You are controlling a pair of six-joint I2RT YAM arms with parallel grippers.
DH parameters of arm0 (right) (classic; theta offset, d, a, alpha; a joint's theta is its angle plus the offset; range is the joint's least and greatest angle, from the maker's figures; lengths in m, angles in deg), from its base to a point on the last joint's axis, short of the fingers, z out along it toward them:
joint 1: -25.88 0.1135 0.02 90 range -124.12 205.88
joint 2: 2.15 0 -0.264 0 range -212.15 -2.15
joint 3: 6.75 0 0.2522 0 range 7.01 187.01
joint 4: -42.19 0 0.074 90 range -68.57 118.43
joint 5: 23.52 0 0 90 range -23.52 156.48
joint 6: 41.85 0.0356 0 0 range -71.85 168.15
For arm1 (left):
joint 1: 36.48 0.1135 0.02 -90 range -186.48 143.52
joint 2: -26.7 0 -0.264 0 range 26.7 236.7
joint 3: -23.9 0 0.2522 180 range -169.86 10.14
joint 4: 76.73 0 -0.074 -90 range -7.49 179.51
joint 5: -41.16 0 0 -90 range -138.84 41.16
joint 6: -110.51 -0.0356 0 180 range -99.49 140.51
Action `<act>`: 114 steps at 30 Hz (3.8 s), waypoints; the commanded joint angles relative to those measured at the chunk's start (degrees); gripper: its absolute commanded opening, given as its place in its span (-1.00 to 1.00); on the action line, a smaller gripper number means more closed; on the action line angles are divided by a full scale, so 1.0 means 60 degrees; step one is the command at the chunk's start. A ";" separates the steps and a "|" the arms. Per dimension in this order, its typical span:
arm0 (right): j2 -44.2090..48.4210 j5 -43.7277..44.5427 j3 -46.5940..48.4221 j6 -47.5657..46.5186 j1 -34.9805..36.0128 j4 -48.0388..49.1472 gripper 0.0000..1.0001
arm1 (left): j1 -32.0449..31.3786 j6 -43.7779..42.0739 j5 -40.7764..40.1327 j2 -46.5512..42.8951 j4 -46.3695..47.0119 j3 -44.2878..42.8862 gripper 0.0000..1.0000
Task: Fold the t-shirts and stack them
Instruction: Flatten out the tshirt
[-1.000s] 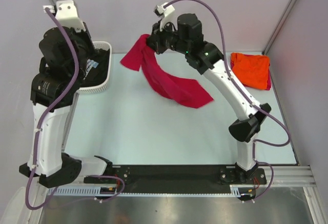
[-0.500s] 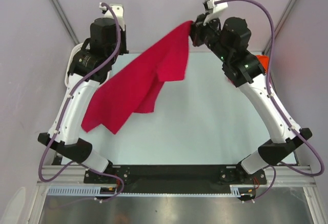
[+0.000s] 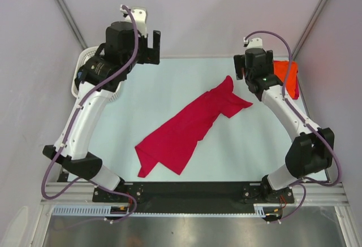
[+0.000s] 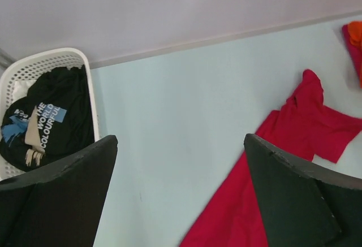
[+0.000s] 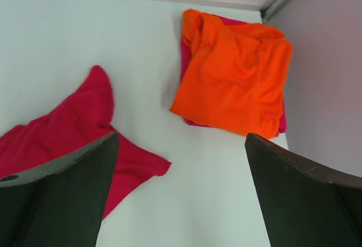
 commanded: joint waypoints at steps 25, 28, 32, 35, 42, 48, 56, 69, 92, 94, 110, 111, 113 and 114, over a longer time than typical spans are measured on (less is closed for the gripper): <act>-0.1546 -0.5074 -0.0999 0.3312 -0.3231 -0.3222 0.88 | -0.2785 0.0503 0.3277 -0.0776 -0.0811 0.7824 0.99; -0.2381 -0.6480 -0.0413 0.3444 -0.3465 -0.2886 0.86 | -0.2800 0.0532 0.3277 -0.0938 -0.0870 0.8029 0.99; -0.3377 -0.7848 0.0202 0.3751 -0.3642 -0.2474 0.81 | -0.2800 0.0678 0.3277 -0.0982 -0.0914 0.8235 0.99; -0.3730 -0.8450 0.0481 0.4073 -0.3730 -0.2239 0.78 | -0.2814 0.0694 0.3277 -0.0909 -0.0929 0.8148 0.99; -0.4624 -0.8085 0.0672 0.4001 -0.3730 -0.2357 0.75 | -0.2814 0.0591 0.2794 -0.0675 -0.1119 0.7811 0.99; -0.5078 -0.8156 0.0876 0.4103 -0.3701 -0.2197 0.50 | -0.2814 0.0532 0.2706 -0.0558 -0.1251 0.7591 0.99; -0.5854 -0.8992 0.1813 0.4016 -0.3569 -0.2531 -1.00 | -0.3092 -0.0039 0.2955 -0.0294 -0.2011 0.6947 0.99; -0.5680 -0.9139 0.1902 0.4074 -0.3466 -0.2473 -1.00 | -0.3706 0.1426 0.3570 0.0391 -0.3639 0.7107 0.99; -0.4537 -0.9578 0.1258 0.4294 -0.3422 -0.2327 -1.00 | -0.7824 0.3125 0.1856 0.3456 -0.1985 0.8541 0.99; -0.4391 -0.9506 0.1200 0.4265 -0.3408 -0.2269 -1.00 | -0.7824 0.3111 0.1724 0.3529 -0.1677 0.8761 0.99; -0.4477 -0.9549 0.1316 0.4103 -0.3217 -0.2503 -1.00 | -0.7561 0.2598 0.1080 0.4115 -0.1969 0.6857 0.99; -0.4507 -0.9564 0.1331 0.4103 -0.3217 -0.2503 -1.00 | -0.7546 0.2554 0.1065 0.4159 -0.1911 0.6960 0.99; -0.4580 -0.9637 0.1448 0.4089 -0.3203 -0.2576 -1.00 | -0.7385 0.2612 0.0992 0.4203 -0.1780 0.7253 0.99; -0.4581 -0.9622 0.1463 0.4103 -0.3202 -0.2576 -1.00 | -0.7283 0.2612 0.1079 0.4174 -0.1677 0.7355 0.98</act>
